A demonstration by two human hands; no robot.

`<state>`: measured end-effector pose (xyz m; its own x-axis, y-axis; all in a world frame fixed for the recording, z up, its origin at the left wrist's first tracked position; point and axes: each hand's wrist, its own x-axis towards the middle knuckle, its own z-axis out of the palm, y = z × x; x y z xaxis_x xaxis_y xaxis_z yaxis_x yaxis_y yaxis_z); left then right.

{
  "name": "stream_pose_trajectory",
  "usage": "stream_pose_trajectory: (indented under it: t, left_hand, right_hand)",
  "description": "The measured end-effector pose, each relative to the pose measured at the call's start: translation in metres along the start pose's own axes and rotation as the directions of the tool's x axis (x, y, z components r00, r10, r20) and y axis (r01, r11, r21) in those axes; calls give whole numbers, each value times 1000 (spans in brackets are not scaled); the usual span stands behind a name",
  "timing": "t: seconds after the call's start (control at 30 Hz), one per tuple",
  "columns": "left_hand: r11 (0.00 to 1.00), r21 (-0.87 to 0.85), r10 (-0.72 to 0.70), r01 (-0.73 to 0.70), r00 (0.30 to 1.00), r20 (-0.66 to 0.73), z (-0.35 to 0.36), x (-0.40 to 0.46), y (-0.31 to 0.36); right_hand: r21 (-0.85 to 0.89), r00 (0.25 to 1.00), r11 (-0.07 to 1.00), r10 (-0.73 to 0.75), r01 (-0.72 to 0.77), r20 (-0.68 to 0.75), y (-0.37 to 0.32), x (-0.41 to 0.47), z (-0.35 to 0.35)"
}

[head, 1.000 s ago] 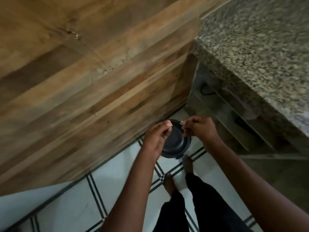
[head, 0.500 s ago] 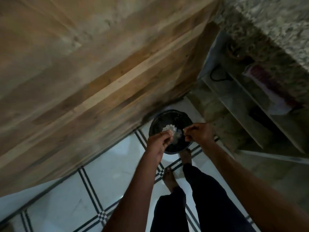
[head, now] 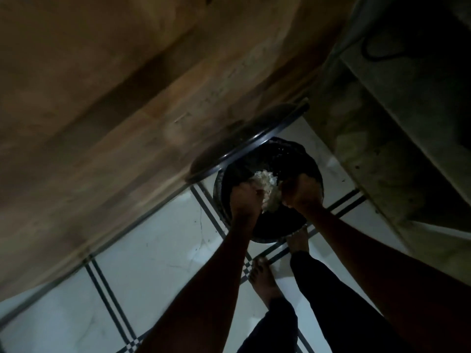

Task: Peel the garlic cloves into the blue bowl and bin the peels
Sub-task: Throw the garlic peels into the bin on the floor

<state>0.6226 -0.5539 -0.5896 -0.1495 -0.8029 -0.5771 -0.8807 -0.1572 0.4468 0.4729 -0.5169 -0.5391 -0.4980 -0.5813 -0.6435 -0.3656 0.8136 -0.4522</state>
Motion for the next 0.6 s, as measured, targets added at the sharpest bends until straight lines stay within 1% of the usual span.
stream_pose_trajectory:
  t: [0.03, 0.07, 0.1, 0.13, 0.17, 0.23, 0.3, 0.37, 0.43, 0.47, 0.53, 0.6]
  left_hand:
    - [997, 62, 52, -49, 997, -56, 4, 4, -4]
    - [987, 157, 33, -19, 995, -91, 4, 5, 2]
    - [986, 163, 43, -27, 995, -94, 3, 6, 5]
    - [980, 190, 55, -51, 998, -18, 2, 8, 8]
    - [961, 252, 96, -110, 993, 68, -1, 6, 12]
    - [936, 335, 86, -108, 993, 79, -5, 3, 12]
    - [928, 353, 106, -121, 992, 61, -15, -8, 19]
    - [941, 299, 158, -158, 987, 26, -30, -28, 35]
    - [973, 171, 171, -156, 982, -78, -49, -54, 56]
    - [983, 103, 162, -150, 980, -117, -62, -71, 69]
    - [973, -46, 215, -228, 956, -200, -94, -113, 100]
    - [934, -134, 286, -331, 918, -275, -122, -153, 127]
  right_hand:
    - [-49, 999, 998, -34, 33, -28, -1, 2, 3]
    - [-80, 997, 995, -63, 60, -43, 0, 2, 7]
    - [-92, 997, 994, -58, 53, -46, 2, 4, 12]
    - [-109, 996, 992, -70, 64, -58, 4, 5, 14]
    - [-146, 997, 988, -64, 56, -46, 5, 6, 15]
    - [-196, 999, 980, -50, 45, -18, 7, 6, 13]
    - [-119, 998, 991, -61, 57, -26, 5, -3, 3]
    - [-18, 997, 999, -48, 47, -66, 4, -18, -12]
    - [179, 999, 984, 21, -15, -34, 3, -34, -30]
    - [266, 999, 964, 24, -14, -37, 7, -43, -40]
    - [371, 998, 929, 17, 7, -60, -5, -83, -79]
    - [420, 997, 906, -20, 51, -80, -26, -129, -120]
